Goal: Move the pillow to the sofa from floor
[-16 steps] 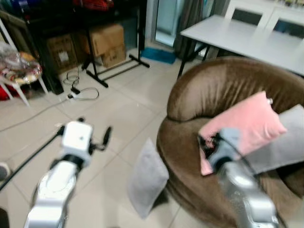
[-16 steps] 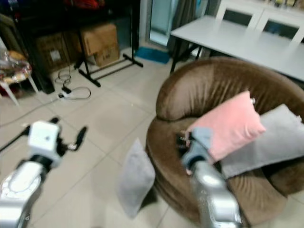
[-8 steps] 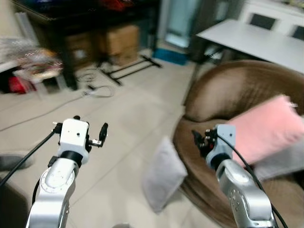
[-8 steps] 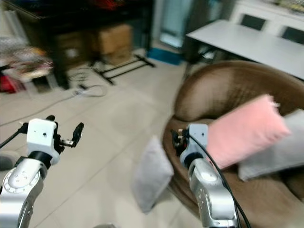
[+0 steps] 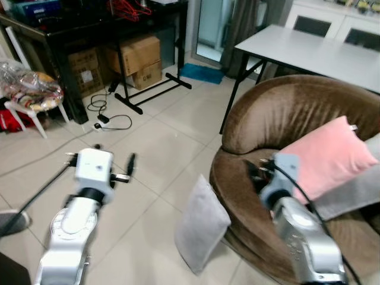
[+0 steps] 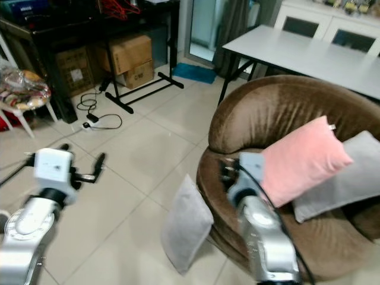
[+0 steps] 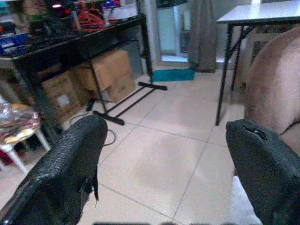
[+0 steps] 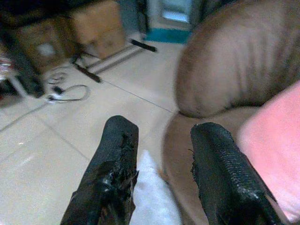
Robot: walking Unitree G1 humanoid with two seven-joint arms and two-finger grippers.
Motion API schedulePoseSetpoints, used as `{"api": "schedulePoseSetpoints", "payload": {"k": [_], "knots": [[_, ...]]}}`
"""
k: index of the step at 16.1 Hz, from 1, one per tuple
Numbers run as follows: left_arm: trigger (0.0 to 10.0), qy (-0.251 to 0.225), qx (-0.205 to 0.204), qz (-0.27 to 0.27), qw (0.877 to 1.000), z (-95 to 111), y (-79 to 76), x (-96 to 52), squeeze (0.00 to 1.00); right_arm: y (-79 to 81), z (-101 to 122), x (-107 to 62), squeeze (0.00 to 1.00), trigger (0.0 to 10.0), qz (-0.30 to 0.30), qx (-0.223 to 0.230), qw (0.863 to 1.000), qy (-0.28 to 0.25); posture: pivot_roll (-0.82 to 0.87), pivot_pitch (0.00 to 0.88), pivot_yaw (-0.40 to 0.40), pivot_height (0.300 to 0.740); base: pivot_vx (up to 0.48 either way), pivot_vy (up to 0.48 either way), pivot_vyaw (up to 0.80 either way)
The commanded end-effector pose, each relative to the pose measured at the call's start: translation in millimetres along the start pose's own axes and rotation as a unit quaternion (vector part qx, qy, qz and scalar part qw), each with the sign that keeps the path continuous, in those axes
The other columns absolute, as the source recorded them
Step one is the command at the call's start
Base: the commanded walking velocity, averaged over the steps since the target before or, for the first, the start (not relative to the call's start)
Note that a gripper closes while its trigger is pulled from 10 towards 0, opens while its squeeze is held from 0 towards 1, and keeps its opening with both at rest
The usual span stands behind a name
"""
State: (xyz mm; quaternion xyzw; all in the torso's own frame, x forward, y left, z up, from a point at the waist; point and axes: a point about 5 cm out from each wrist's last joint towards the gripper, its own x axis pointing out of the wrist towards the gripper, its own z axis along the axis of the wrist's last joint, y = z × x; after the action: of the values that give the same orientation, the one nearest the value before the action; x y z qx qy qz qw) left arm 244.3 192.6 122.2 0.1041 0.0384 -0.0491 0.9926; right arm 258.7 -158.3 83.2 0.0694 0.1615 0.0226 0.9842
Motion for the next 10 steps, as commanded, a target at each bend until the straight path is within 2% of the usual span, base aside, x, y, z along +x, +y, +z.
{"api": "schedulePoseSetpoints", "payload": {"k": [1,10], "knots": [[10.0,-0.005,0.006,0.007,1.000,2.6,4.7,1.7,0.00,4.7,4.5,2.3,0.00,10.0,0.007,-0.003,1.000,-0.009,0.02,0.000,-0.050,0.740,0.352,0.000,0.00],[10.0,-0.009,0.006,0.005,1.000,1.8,4.0,3.8,0.00,0.1,5.1,3.6,0.00,10.0,-0.012,-0.019,1.000,-0.015,0.02,0.000,-0.047,0.740,0.352,0.000,0.00]]}}
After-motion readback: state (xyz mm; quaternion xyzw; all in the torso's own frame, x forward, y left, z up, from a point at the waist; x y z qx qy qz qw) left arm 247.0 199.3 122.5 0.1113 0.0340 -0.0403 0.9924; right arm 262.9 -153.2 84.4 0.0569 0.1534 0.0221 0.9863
